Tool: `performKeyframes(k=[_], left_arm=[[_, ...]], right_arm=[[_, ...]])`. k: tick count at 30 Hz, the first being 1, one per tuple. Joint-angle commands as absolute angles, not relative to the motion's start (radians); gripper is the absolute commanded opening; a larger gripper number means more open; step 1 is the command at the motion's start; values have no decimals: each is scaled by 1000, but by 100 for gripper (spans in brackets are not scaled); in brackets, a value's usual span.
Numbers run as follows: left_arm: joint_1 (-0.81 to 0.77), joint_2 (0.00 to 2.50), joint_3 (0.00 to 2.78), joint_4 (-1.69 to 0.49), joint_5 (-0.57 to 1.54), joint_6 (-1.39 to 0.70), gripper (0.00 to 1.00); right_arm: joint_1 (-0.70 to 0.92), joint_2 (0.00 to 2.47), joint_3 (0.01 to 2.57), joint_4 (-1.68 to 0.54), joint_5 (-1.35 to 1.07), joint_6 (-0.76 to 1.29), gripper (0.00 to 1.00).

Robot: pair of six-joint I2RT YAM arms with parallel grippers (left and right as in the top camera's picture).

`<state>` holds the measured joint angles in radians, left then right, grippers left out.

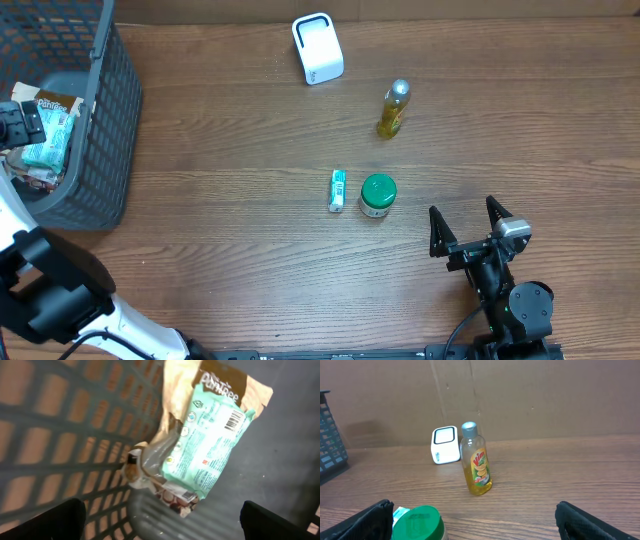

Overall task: Scan the item barcode
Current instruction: 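Grasp the PanTree wipes pack in the basket with left gripper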

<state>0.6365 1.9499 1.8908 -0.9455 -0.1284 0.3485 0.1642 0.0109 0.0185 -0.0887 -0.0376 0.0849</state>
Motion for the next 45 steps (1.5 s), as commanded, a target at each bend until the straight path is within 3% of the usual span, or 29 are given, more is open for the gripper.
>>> performKeyframes(k=[1, 17, 42, 44, 45], left_arm=[[633, 2027, 1886, -937, -72, 389, 100], [613, 2153, 1886, -806, -62, 494, 100], [613, 2339, 1886, -788, -115, 561, 100], [613, 2341, 1886, -791, -116, 558, 94], [613, 2341, 1886, -793, -116, 557, 85]], right_arm=[[162, 4, 8, -81, -39, 81, 100], [162, 4, 8, -81, -39, 81, 100], [162, 4, 8, -81, -39, 81, 100], [162, 4, 8, -81, -38, 81, 100], [162, 4, 8, -81, -38, 81, 100]])
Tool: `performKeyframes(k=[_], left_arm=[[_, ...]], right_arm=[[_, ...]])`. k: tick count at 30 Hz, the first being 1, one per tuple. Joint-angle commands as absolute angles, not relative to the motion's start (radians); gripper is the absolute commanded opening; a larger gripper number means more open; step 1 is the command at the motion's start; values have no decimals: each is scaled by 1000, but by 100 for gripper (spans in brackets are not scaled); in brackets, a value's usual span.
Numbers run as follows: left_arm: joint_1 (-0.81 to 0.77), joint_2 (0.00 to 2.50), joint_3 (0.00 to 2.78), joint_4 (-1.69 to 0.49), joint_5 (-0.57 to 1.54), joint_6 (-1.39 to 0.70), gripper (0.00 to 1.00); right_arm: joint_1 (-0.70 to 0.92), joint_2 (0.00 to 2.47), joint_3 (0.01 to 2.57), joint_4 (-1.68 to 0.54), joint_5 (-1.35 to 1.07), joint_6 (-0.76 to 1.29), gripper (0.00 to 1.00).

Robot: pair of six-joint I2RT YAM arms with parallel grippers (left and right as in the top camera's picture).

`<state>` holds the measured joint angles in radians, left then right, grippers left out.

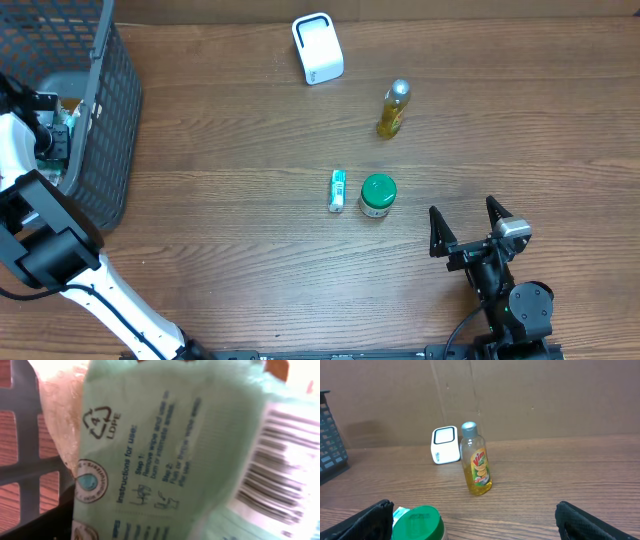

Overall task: Scan the item barcode
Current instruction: 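Grasp the PanTree wipes pack in the basket with left gripper, then lift the wipes pack out of the basket toward the scanner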

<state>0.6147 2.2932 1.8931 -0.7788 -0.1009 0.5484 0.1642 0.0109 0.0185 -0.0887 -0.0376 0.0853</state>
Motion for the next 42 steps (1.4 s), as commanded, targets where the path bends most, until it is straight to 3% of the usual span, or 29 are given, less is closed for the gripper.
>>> performKeyframes(k=[1, 4, 6, 16, 22, 34, 42], left_arm=[[613, 2341, 1887, -796, -116, 554, 73], [613, 2341, 1890, -807, -115, 553, 38], [613, 2335, 1890, -811, -115, 533, 30], [612, 2172, 1944, -798, -108, 366, 23], [612, 2002, 1974, -752, -73, 228, 4], [594, 1716, 2012, -759, 125, 73, 4], [499, 1577, 2012, -762, 124, 63, 4]], right_arm=[[162, 4, 8, -81, -38, 81, 100], [162, 4, 8, -81, -38, 81, 100], [162, 4, 8, -81, -38, 81, 100], [162, 4, 8, -81, -38, 81, 100], [162, 4, 8, -81, -38, 81, 100], [162, 4, 8, -81, -39, 81, 100], [162, 4, 8, -81, -38, 81, 100]])
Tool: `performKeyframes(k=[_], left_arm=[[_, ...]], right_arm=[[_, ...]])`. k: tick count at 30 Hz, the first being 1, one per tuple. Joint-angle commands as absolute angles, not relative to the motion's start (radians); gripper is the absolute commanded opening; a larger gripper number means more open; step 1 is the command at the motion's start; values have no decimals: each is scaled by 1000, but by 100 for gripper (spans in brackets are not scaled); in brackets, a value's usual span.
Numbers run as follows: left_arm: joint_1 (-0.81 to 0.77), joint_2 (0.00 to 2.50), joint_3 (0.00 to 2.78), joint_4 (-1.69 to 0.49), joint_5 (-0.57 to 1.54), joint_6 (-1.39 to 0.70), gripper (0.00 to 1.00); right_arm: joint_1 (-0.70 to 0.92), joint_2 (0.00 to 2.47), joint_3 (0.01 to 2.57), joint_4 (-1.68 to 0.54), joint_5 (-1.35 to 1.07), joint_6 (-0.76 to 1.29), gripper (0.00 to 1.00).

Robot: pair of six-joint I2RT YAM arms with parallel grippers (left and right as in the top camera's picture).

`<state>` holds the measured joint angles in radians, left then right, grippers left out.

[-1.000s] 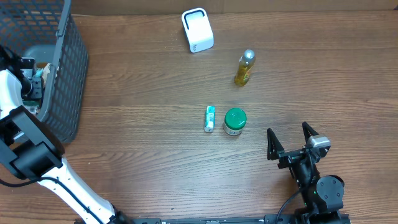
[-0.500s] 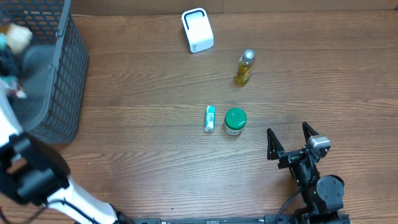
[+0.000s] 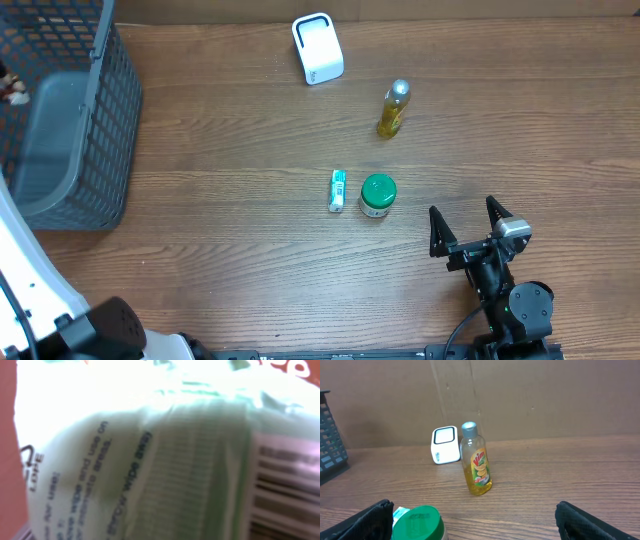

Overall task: Scan the item barcode
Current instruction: 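Lift the wipes pack out of the basket toward the scanner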

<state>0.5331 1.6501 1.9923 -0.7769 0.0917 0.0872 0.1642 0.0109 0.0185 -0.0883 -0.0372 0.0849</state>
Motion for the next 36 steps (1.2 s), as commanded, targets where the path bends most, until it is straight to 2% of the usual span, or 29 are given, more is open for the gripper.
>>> performKeyframes(k=[1, 8, 19, 26, 29, 36], left_arm=[[481, 1562, 2012, -765, 124, 61, 4], [340, 1509, 2012, -880, 123, -33, 4], [78, 1565, 2009, -1246, 122, -186, 4], [-54, 1650, 2009, -1351, 187, -300, 4], [-97, 1698, 2009, -1379, 266, -300, 4], [-197, 1825, 2009, -1410, 271, -300, 4]], right_arm=[[162, 4, 8, -81, -39, 81, 100], [162, 4, 8, -81, -38, 81, 100], [162, 4, 8, -81, -39, 81, 100], [162, 4, 8, -81, -39, 81, 100], [162, 4, 8, -81, -38, 81, 100], [162, 4, 8, -81, -38, 81, 100]])
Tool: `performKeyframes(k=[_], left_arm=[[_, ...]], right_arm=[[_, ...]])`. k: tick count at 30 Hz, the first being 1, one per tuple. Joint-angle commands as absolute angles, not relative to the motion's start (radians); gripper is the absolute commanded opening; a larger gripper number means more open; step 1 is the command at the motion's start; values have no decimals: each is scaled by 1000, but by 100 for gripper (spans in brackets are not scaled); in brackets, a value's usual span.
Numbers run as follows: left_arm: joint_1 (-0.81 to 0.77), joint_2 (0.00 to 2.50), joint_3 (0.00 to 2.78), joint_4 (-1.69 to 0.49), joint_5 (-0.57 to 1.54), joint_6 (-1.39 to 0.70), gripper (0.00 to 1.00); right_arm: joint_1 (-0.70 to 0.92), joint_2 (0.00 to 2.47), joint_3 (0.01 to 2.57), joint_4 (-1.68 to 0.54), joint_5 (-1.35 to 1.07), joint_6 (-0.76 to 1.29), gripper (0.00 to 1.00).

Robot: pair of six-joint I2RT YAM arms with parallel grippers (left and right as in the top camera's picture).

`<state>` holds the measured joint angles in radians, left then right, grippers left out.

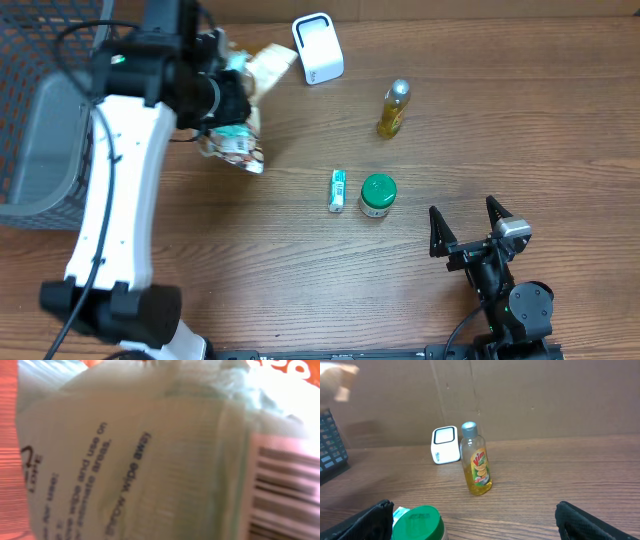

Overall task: Scan the item barcode
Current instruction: 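Lift the wipes pack out of the basket toward the scanner, then lower the wipes pack onto the table left of the tissue pack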

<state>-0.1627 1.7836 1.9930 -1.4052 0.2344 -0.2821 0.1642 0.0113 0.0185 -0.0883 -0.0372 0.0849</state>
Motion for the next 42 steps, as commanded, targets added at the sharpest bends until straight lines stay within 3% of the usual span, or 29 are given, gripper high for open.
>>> performKeyframes(k=[1, 10, 23, 42], left_arm=[[-211, 1846, 2009, -1413, 271, -300, 4], [-329, 1975, 2009, -1412, 220, -335, 4], [-490, 1995, 2009, -1396, -164, -680, 4], [-537, 1996, 1965, -1351, -168, -741, 4]], right_arm=[[162, 4, 8, -81, -39, 81, 100], [162, 4, 8, -81, -38, 81, 100], [162, 4, 8, -81, -38, 81, 100], [162, 4, 8, -81, -39, 81, 100]])
